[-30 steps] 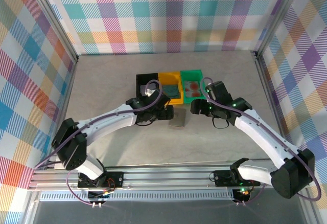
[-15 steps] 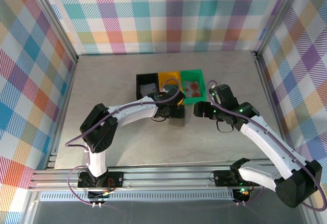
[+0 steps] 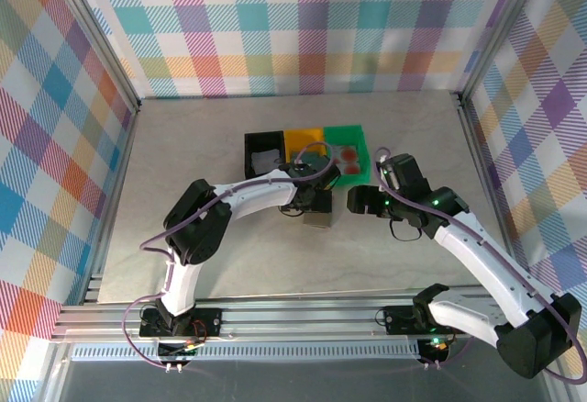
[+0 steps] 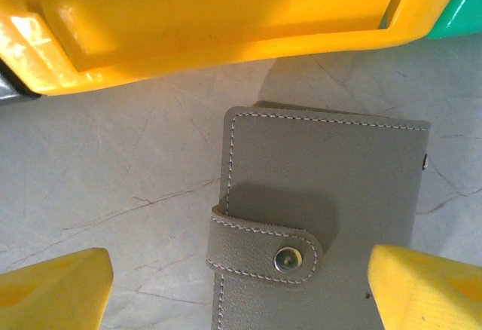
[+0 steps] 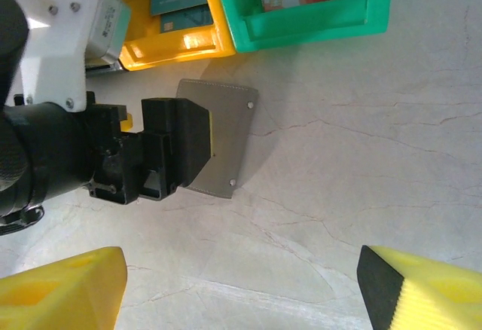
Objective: Take the credit cards out of the card holder
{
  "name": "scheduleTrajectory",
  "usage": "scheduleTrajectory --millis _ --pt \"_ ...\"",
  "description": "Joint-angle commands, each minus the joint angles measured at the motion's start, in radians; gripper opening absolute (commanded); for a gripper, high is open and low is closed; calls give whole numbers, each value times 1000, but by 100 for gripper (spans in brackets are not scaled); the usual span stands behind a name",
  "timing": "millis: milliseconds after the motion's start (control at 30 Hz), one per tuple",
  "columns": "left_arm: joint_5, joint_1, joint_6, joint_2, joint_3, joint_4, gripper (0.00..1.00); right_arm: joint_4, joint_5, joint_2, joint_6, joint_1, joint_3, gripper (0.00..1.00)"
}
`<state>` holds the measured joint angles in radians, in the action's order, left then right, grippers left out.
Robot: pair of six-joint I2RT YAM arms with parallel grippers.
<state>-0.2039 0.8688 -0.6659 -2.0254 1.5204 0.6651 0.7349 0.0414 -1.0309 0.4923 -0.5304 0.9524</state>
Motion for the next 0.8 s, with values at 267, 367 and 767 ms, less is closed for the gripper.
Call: scheduleTrajectory --millis 267,367,767 --pt "-27 -1 -6 -59 56 53 79 -18 -67 2 4 4 -28 80" --pt "-27 -6 -5 -66 58 51 78 -24 -84 -1 9 4 -34 79" --pt "-16 -12 -11 -80 44 44 64 -33 -103 -12 17 4 -46 79"
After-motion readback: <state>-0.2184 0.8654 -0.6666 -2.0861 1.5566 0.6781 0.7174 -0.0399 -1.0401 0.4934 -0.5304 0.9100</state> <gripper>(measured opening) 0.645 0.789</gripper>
